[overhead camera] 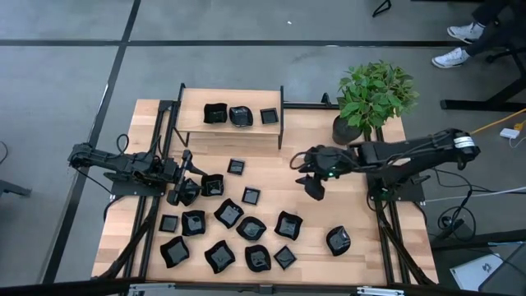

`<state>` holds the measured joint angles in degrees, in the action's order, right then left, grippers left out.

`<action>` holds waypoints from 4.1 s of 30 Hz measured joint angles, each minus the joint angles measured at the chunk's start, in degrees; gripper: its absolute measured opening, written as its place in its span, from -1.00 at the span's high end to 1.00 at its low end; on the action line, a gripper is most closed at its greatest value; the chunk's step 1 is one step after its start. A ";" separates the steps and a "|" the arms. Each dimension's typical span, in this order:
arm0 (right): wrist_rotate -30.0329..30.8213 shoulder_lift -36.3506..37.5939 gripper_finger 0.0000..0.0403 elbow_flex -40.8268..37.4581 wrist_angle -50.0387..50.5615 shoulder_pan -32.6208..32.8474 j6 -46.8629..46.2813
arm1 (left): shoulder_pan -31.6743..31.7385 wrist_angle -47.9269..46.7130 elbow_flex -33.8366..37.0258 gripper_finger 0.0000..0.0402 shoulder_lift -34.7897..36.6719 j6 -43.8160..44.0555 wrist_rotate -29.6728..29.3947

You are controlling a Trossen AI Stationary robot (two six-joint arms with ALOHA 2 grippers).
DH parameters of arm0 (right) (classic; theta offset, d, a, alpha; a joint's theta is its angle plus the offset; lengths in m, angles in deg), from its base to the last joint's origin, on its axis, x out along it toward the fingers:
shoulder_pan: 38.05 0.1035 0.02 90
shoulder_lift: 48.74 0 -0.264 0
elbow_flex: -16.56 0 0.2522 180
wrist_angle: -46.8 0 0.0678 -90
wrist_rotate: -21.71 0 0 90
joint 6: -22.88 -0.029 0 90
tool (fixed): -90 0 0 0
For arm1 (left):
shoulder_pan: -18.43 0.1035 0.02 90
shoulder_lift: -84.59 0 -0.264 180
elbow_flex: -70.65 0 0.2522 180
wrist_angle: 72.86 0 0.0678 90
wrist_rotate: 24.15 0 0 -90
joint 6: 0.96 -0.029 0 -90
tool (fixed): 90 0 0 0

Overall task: Pick & Place Mini shaped plates
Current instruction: Stack the distorted square plate on top of the distorted square plate on the shelf

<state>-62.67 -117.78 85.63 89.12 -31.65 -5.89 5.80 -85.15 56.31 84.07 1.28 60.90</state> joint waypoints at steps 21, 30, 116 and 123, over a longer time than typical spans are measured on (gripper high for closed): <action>-3.79 -21.99 -0.03 18.47 16.90 4.41 8.02 | 0.00 0.00 0.00 -0.03 0.00 -0.02 0.02; -11.26 -26.51 -0.03 18.40 14.57 8.29 8.19 | -0.02 -0.02 0.02 -0.03 0.00 0.00 0.04; -6.83 -34.90 0.98 27.98 15.96 9.02 60.48 | 0.00 -0.02 0.00 -0.03 -0.01 -0.01 0.04; -7.31 -34.90 0.99 34.72 19.02 2.72 60.53 | 0.00 0.00 0.00 -0.03 0.00 -0.02 0.04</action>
<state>-69.98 -152.68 120.35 108.14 -28.93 54.64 5.80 -85.15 56.31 84.07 1.26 60.95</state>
